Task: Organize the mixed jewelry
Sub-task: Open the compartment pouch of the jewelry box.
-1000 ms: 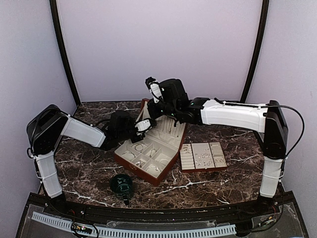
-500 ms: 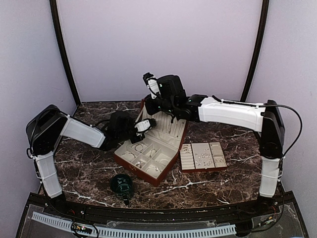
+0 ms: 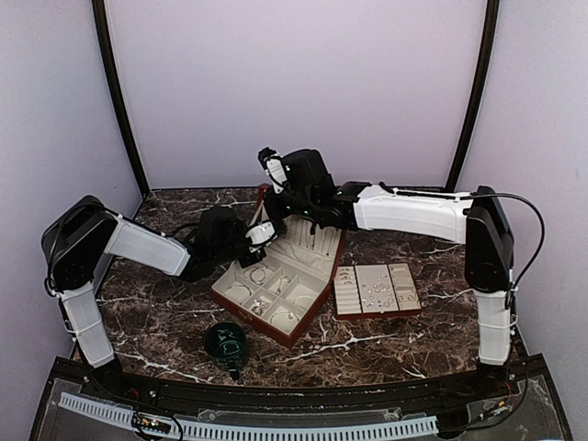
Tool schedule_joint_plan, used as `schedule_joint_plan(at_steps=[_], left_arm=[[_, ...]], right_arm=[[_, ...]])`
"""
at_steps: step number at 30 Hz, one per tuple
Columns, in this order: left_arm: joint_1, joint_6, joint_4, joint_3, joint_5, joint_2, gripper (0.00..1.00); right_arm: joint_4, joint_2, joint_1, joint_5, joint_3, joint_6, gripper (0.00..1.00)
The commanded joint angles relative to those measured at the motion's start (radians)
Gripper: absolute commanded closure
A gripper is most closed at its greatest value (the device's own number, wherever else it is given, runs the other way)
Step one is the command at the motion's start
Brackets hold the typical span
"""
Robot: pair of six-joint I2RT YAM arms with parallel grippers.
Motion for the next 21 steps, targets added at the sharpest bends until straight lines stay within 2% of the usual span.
schedule_joint_plan(at_steps=[1, 21], left_arm=[[-0.005, -0.020, -0.062, -0.028, -0.009, -0.045, 1.00], [-0.004, -0.041, -0.047, -0.044, -0.021, -0.092, 1.00]], right_arm=[[0.037, 0.001, -0.004, -0.013, -0.007, -0.019, 1.00], [0.043, 0.014, -0.004, -0.020, -0.081, -0.008, 1.00]])
